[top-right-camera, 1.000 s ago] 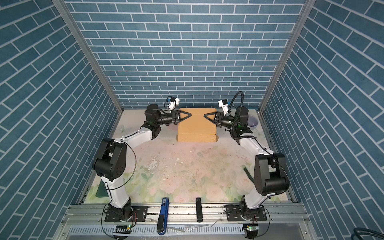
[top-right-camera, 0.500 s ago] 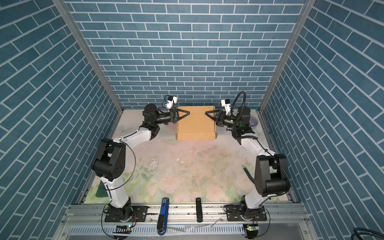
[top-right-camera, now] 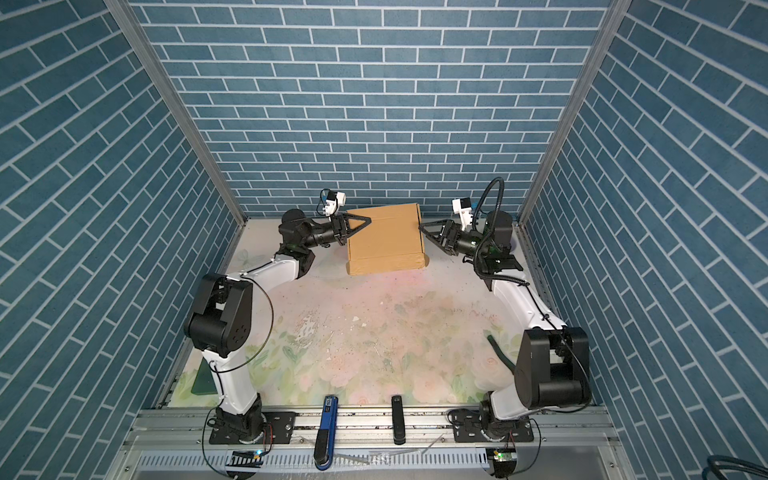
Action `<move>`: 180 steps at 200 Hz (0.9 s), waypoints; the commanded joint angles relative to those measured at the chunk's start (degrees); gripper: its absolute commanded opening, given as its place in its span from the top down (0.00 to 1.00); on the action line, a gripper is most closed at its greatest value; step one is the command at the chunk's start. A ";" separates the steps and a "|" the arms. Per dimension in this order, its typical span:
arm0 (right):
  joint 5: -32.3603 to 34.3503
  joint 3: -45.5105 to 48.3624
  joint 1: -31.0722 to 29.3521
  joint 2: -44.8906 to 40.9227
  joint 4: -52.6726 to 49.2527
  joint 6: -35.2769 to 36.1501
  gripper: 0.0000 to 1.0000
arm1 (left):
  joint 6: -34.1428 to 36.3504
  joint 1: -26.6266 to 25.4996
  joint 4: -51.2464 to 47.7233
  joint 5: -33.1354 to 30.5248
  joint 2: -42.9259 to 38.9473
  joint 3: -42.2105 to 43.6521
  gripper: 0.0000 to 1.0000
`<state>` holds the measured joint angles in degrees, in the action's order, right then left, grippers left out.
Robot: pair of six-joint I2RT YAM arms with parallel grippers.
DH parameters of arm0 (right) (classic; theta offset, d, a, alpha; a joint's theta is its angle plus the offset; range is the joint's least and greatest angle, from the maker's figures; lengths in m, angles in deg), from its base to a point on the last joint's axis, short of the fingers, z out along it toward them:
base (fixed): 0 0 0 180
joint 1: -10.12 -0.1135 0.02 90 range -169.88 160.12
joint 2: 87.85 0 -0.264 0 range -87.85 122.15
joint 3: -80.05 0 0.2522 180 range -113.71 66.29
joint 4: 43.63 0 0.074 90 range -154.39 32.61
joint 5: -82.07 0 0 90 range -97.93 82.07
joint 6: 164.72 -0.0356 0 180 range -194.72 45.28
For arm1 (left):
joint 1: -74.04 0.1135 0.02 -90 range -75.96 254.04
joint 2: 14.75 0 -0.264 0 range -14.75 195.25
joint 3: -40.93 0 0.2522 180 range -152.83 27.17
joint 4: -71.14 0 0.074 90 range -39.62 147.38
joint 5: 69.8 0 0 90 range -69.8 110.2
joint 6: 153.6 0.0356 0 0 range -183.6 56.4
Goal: Fold the paper box
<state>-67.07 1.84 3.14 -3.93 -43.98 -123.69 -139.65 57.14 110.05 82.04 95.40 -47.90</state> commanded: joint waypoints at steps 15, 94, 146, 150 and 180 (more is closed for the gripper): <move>9.13 -5.21 0.15 -5.70 -18.71 20.07 0.14 | -0.17 1.56 -9.30 -0.94 -2.66 0.54 0.62; 18.87 -1.90 0.16 -8.53 -21.95 34.65 0.15 | -3.69 2.14 -32.61 -8.03 -6.45 3.58 0.65; 19.72 1.99 0.45 -9.81 -17.71 43.21 0.15 | -3.56 2.14 -47.63 -11.00 -9.53 2.77 0.66; 19.76 2.96 0.40 -10.18 -16.56 43.72 0.15 | -3.80 2.14 -48.50 -11.00 -9.64 2.78 0.67; 18.54 7.02 0.57 -11.45 -12.80 47.97 0.14 | -4.64 2.18 -55.85 -10.81 -10.39 2.52 0.67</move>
<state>-47.81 5.49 3.45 -13.72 -60.94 -83.50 -144.09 59.13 62.94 71.55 87.09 -43.72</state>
